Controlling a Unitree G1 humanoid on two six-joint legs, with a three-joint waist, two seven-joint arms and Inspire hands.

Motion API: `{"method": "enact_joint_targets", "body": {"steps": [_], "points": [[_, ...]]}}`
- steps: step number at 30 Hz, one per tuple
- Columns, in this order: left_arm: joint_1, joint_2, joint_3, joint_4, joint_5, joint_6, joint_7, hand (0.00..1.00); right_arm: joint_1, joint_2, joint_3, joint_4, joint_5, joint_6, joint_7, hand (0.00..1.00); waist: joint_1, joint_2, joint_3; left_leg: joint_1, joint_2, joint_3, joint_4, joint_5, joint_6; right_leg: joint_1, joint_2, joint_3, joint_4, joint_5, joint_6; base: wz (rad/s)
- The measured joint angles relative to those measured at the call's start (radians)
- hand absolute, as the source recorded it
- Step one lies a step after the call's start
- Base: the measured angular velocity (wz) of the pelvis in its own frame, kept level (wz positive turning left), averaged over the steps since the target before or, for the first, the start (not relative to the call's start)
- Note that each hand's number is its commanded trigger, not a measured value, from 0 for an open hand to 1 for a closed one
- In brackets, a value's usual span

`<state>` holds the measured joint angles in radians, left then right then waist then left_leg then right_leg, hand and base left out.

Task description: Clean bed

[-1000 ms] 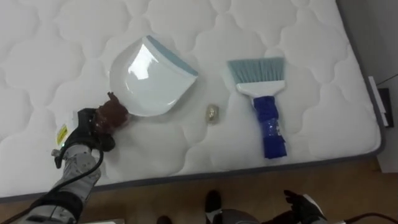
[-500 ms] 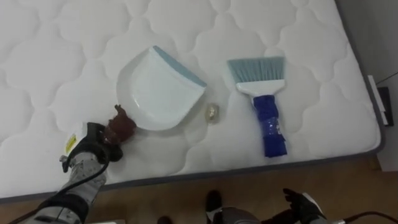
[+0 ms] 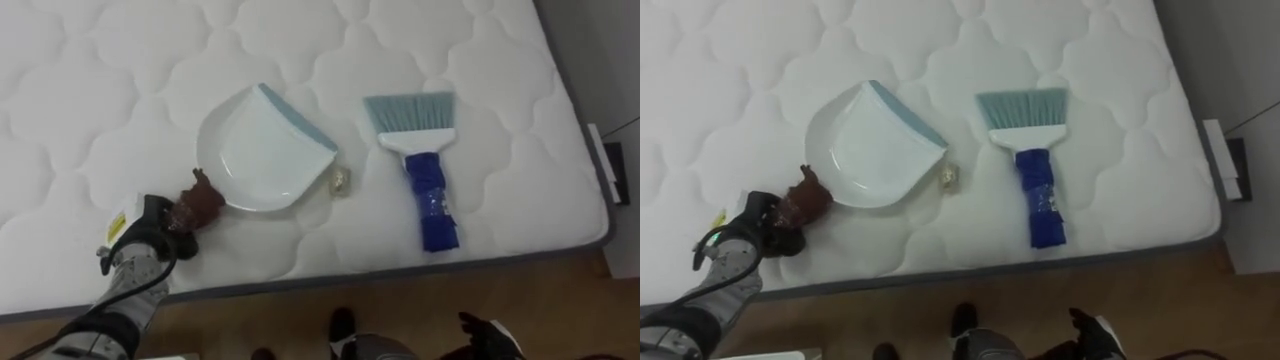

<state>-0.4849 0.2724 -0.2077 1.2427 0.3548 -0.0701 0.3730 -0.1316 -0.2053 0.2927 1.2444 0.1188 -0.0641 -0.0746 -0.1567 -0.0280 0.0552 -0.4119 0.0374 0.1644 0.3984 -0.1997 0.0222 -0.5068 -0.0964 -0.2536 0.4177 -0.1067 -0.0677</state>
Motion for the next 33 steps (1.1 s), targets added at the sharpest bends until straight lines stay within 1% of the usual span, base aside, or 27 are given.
{"method": "enact_joint_targets", "body": {"steps": [4, 5, 6, 7, 10, 11, 13, 14, 17, 20, 23, 27, 29, 33], "points": [[0.002, 0.004, -0.003, 0.000, 0.013, -0.006, 0.052, 1.00, -0.006, -0.009, 0.000, 0.000, 0.001, -0.009, -0.006, 0.00, 0.004, 0.022, 0.0006, 0.000, 0.007, 0.016, 0.000, 0.000, 0.000, -0.002, 0.002, -0.002, -0.002, 0.000, -0.003, -0.05], [0.002, 0.009, -0.003, 0.000, 0.032, -0.007, 0.067, 1.00, -0.005, -0.013, 0.000, 0.000, 0.000, -0.012, -0.010, 0.00, 0.008, 0.029, -0.0001, 0.000, 0.010, 0.025, 0.000, 0.000, 0.000, -0.003, 0.004, 0.002, -0.003, 0.001, -0.003, -0.10], [0.002, 0.019, -0.003, 0.000, 0.058, -0.016, 0.082, 1.00, -0.003, -0.019, -0.001, -0.001, 0.003, -0.013, -0.011, 0.00, 0.016, 0.036, -0.0003, -0.001, 0.011, 0.027, 0.001, -0.002, -0.001, -0.003, 0.005, 0.002, -0.004, 0.002, -0.004, -0.08], [0.003, 0.023, -0.002, 0.000, 0.072, -0.019, 0.091, 1.00, -0.001, -0.022, -0.001, -0.001, 0.004, -0.013, -0.013, 0.00, 0.018, 0.039, -0.0006, -0.001, 0.012, 0.027, 0.001, -0.002, -0.002, -0.004, 0.005, 0.003, -0.004, 0.002, -0.004, -0.04], [0.010, 0.038, 0.010, 0.000, 0.112, -0.025, 0.148, 1.00, 0.017, -0.036, -0.002, -0.006, 0.027, -0.014, -0.020, 0.00, 0.038, 0.050, -0.0070, -0.001, 0.014, 0.027, 0.000, -0.003, -0.002, -0.003, 0.008, 0.002, -0.006, 0.002, -0.005, 0.00], [0.010, 0.044, 0.010, 0.000, 0.118, -0.025, 0.168, 1.00, 0.019, -0.038, -0.002, -0.006, 0.050, -0.014, -0.020, 0.00, 0.046, 0.053, -0.0073, -0.001, 0.014, 0.027, 0.000, -0.003, -0.002, -0.003, 0.008, 0.002, -0.006, 0.002, -0.005, 0.00], [0.016, 0.054, 0.010, 0.000, 0.127, -0.030, 0.202, 1.00, 0.017, -0.039, -0.003, -0.005, 0.073, -0.018, -0.020, 0.00, 0.052, 0.054, -0.0076, -0.001, 0.015, 0.028, 0.001, -0.003, -0.003, -0.003, 0.009, 0.002, -0.005, 0.002, -0.005, 0.00], [0.025, 0.060, 0.010, 0.000, 0.132, -0.036, 0.228, 1.00, 0.017, -0.040, -0.004, -0.005, 0.074, -0.028, -0.020, 0.00, 0.052, 0.055, -0.0083, -0.001, 0.015, 0.028, 0.001, -0.003, -0.003, -0.003, 0.008, 0.002, -0.005, 0.002, -0.006, 0.00], [0.046, 0.066, 0.010, -0.001, 0.141, -0.046, 0.279, 1.00, 0.015, -0.041, -0.010, -0.006, 0.080, -0.034, -0.020, 0.00, 0.056, 0.056, -0.0089, 0.000, 0.014, 0.028, 0.002, -0.003, -0.002, -0.003, 0.008, 0.003, -0.004, 0.002, -0.006, 0.00], [0.065, 0.068, 0.010, -0.006, 0.151, -0.051, 0.306, 1.00, 0.016, -0.043, -0.010, -0.004, 0.082, -0.034, -0.020, 0.00, 0.063, 0.057, -0.0094, 0.000, 0.014, 0.027, 0.000, -0.003, -0.003, -0.003, 0.008, 0.003, -0.004, 0.002, -0.006, 0.00], [0.065, 0.068, 0.010, -0.007, 0.158, -0.062, 0.325, 1.00, 0.017, -0.051, -0.010, -0.001, 0.092, -0.035, -0.018, 0.00, 0.075, 0.058, -0.0100, 0.000, 0.014, 0.027, -0.001, -0.003, -0.003, -0.003, 0.008, 0.002, -0.005, 0.003, -0.006, 0.00], [0.070, 0.069, 0.006, -0.019, 0.161, -0.065, 0.334, 1.00, 0.018, -0.060, -0.010, -0.001, 0.115, -0.047, -0.018, 0.00, 0.078, 0.060, -0.0118, -0.001, 0.014, 0.027, 0.002, -0.003, -0.003, -0.003, 0.007, -0.001, -0.005, 0.003, -0.006, 0.00], [0.102, 0.070, 0.005, -0.056, 0.160, -0.064, 0.333, 1.00, 0.019, -0.061, -0.013, -0.002, 0.113, -0.057, -0.019, 0.00, 0.072, 0.062, -0.0128, -0.001, 0.013, 0.027, 0.003, -0.003, -0.002, -0.003, 0.007, 0.000, -0.005, 0.003, -0.006, 0.00], [0.114, 0.070, -0.016, -0.064, 0.158, -0.063, 0.310, 1.00, 0.014, -0.065, -0.039, -0.003, 0.110, -0.060, -0.021, 0.00, 0.073, 0.062, -0.0129, 0.001, 0.010, 0.027, 0.002, -0.002, -0.002, -0.002, 0.006, 0.002, -0.004, 0.003, -0.006, -0.01]]}}
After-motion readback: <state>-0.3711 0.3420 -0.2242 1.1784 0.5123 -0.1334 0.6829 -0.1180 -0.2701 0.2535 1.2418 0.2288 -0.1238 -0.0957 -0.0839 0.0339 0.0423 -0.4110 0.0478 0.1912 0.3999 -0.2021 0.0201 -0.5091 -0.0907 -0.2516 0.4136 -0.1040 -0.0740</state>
